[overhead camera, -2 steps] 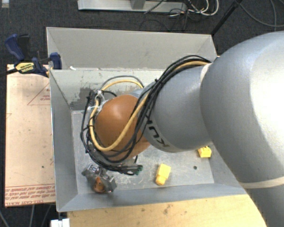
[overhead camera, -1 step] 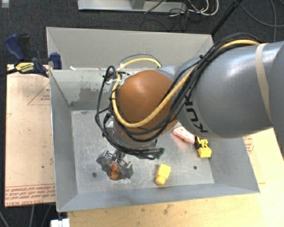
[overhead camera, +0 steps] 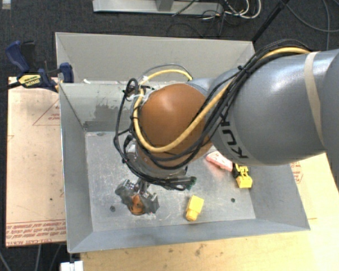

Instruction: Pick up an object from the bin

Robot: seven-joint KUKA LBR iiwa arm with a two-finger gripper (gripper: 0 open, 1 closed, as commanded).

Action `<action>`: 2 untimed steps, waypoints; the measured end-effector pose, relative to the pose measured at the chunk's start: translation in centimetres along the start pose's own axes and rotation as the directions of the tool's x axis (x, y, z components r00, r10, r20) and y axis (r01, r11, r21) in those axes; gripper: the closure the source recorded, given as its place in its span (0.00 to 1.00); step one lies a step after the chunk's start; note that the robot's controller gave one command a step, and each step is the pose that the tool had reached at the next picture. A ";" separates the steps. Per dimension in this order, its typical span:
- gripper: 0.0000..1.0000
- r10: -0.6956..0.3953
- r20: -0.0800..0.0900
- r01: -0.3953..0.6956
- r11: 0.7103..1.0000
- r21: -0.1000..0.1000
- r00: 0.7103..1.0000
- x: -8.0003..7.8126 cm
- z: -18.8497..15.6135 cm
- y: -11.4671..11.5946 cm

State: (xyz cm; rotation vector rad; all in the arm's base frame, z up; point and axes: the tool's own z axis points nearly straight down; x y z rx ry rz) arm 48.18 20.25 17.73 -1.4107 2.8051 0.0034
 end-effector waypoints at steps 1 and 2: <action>1.00 -0.011 -0.003 0.011 1.000 -0.002 1.000 -2.1 -4.9 -2.2; 1.00 -0.012 0.003 0.012 1.000 0.002 1.000 -2.7 -6.4 -2.9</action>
Offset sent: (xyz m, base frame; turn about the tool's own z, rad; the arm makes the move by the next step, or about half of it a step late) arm 0.0266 -0.0178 0.0991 0.0082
